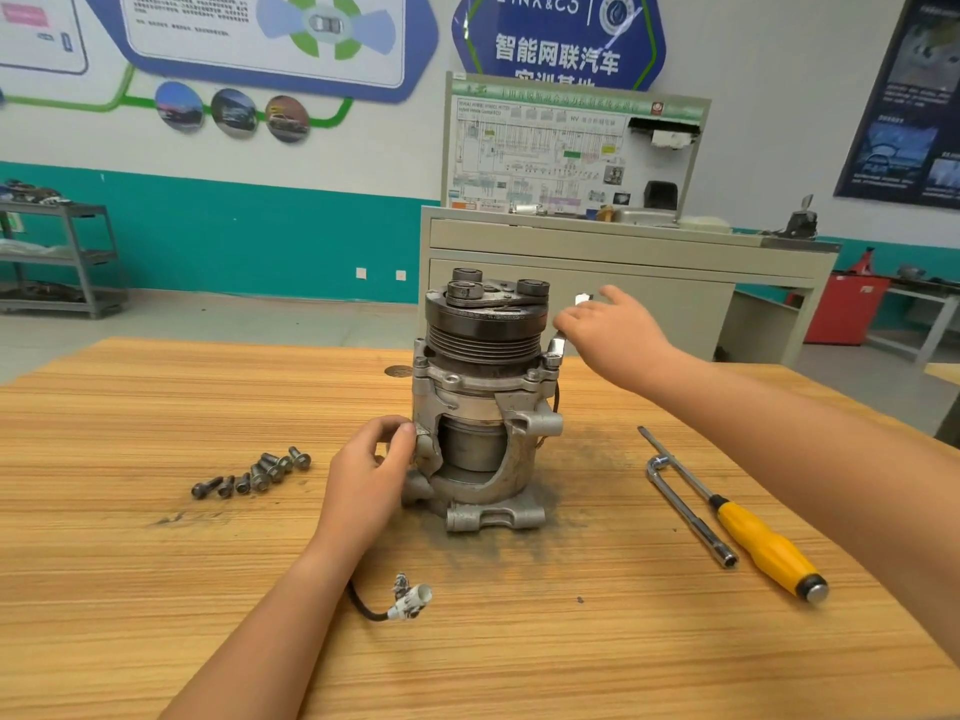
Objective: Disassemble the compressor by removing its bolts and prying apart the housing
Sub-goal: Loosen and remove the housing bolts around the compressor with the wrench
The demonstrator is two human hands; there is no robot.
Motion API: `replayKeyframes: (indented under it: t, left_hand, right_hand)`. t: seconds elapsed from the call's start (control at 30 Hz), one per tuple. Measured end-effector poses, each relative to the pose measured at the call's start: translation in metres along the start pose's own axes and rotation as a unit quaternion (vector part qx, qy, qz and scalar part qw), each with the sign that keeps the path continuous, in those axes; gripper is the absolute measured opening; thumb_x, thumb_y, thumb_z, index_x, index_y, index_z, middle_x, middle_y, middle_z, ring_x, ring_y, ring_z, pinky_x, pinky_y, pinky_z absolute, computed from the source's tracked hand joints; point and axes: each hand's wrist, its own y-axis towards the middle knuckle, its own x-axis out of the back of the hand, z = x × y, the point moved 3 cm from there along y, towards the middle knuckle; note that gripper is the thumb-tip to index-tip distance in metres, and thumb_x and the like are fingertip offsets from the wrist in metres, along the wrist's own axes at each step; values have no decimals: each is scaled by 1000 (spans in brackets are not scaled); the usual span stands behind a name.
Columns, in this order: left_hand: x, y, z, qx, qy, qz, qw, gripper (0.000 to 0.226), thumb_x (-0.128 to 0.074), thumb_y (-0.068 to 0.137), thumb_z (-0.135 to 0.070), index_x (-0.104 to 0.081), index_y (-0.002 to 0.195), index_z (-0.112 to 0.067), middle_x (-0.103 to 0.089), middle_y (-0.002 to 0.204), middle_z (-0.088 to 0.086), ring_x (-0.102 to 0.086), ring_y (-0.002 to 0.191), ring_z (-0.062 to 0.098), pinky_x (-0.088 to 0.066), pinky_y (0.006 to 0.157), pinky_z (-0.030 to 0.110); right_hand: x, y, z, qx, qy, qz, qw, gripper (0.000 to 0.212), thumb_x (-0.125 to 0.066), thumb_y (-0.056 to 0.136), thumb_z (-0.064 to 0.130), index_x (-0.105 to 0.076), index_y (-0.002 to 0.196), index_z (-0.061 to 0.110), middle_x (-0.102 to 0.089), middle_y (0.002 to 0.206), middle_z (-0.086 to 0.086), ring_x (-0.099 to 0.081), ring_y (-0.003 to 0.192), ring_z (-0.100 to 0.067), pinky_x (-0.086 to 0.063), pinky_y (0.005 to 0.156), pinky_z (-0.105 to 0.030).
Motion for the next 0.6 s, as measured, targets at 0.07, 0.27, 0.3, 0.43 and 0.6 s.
replayKeyframes:
  t: [0.07, 0.27, 0.3, 0.43, 0.6]
  left_hand:
    - [0, 1, 0, 1, 0, 0, 1000, 14, -49, 94, -27, -64, 92, -27, -69, 93, -2, -63, 88, 17, -51, 79, 44]
    - [1, 3, 2, -16, 24, -4, 1000, 14, -51, 94, -27, -62, 88, -32, -67, 89, -9, -58, 72, 8, -47, 66, 30]
    - [2, 3, 2, -16, 23, -3, 1000, 14, -51, 94, -27, -63, 88, -32, -66, 89, -9, -58, 72, 8, -47, 65, 29]
    - [1, 3, 2, -17, 31, -3, 999, 14, -50, 94, -28, -63, 90, -30, -65, 88, -11, -54, 67, 6, -43, 63, 26]
    - [2, 2, 1, -18, 31, -2, 999, 14, -50, 94, -29, -60, 87, -35, -65, 89, -12, -55, 69, 8, -44, 65, 27]
  right_hand:
    - [3, -9, -4, -70, 90, -47, 992, 26, -36, 97, 7, -52, 118, 10, -64, 107, -7, -57, 97, -25, -31, 86, -29]
    - [29, -61, -10, -237, 328, -104, 909, 38, -35, 97, 11, -37, 135, 8, -47, 61, 0, -47, 53, -19, -28, 45, -29]
    - [33, -68, -8, -227, 305, -65, 923, 37, -35, 96, 10, -40, 132, 11, -45, 60, 1, -45, 52, -16, -27, 43, -28]
    - [40, -81, 8, -178, 215, 93, 956, 32, -36, 93, 7, -49, 121, 16, -45, 68, 3, -46, 60, -12, -32, 45, -25]
    - [49, -73, 17, -167, 208, 135, 954, 35, -37, 90, 5, -52, 120, 15, -56, 85, -2, -52, 71, -17, -42, 55, -26]
